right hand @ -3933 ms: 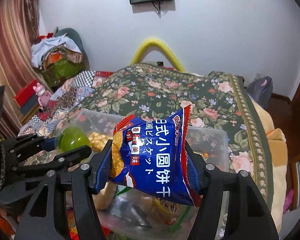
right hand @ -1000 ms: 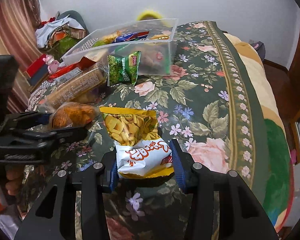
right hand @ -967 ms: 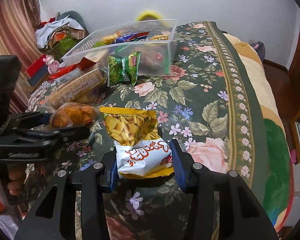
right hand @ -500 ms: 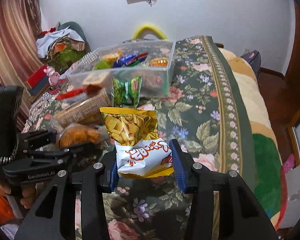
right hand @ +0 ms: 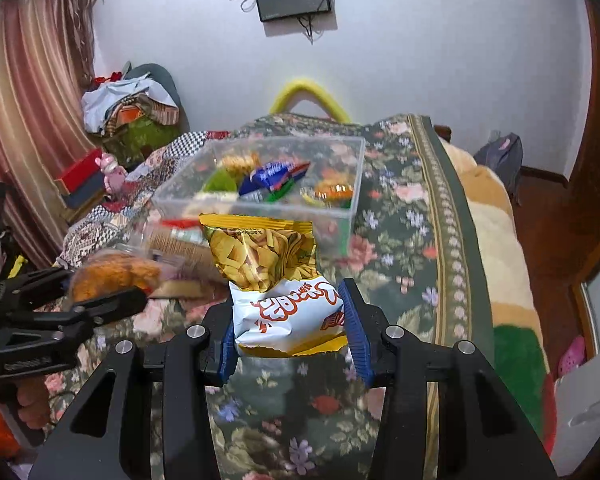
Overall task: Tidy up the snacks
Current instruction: 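Lower the bun and chip bag into the clear box and open both tools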
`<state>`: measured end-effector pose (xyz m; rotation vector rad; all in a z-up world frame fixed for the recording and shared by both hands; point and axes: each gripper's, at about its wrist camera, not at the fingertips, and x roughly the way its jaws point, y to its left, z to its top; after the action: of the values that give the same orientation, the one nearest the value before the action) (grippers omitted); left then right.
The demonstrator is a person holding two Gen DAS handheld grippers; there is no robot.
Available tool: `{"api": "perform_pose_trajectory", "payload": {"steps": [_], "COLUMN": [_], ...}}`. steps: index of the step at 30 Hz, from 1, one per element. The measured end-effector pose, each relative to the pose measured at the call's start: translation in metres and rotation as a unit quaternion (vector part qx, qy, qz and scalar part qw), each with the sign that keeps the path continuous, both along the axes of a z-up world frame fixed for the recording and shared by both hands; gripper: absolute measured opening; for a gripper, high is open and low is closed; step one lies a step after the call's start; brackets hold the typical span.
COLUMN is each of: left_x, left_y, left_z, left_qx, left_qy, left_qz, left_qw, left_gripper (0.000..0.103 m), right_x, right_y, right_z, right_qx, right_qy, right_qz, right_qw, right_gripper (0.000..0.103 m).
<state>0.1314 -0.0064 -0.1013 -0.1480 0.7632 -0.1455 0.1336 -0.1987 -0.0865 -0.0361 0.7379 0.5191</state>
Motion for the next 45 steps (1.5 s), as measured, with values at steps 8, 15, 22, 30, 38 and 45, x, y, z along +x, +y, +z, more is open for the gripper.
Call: {"api": "perform_pose_trajectory", "payload": {"steps": [8, 15, 22, 30, 38, 45], "left_x": [0.021, 0.063, 0.113, 0.16, 0.198, 0.222], "left_y": [0.022, 0.044, 0.06, 0.058, 0.053, 0.05], "left_z": [0.025, 0.026, 0.01, -0.006, -0.014, -0.022], "left_qx": [0.017, 0.011, 0.019, 0.034, 0.049, 0.062], "left_qy": [-0.037, -0.036, -0.02, 0.001, 0.019, 0.045], "left_qz": [0.025, 0.046, 0.061, 0.049, 0.037, 0.025], "left_qw": [0.9989, 0.9983, 0.9978, 0.9982, 0.998, 0.9968], "left_gripper": [0.055, 0.055, 0.055, 0.055, 0.055, 0.056], "right_x": [0.016, 0.044, 0.071, 0.108, 0.142, 0.164], "right_y": [0.012, 0.025, 0.037, 0.049, 0.066, 0.074], "right_z": [0.017, 0.023, 0.024, 0.014, -0.004, -0.019], "right_qx": [0.01, 0.008, 0.002, 0.001, -0.022, -0.051], "right_qy": [-0.025, -0.035, -0.036, -0.019, 0.003, 0.028], "right_qz": [0.003, 0.0, -0.003, -0.007, -0.011, -0.013], "right_qw": [1.0, 0.999, 0.999, 1.0, 1.0, 0.998], "right_gripper": [0.042, 0.042, 0.042, 0.042, 0.042, 0.042]}}
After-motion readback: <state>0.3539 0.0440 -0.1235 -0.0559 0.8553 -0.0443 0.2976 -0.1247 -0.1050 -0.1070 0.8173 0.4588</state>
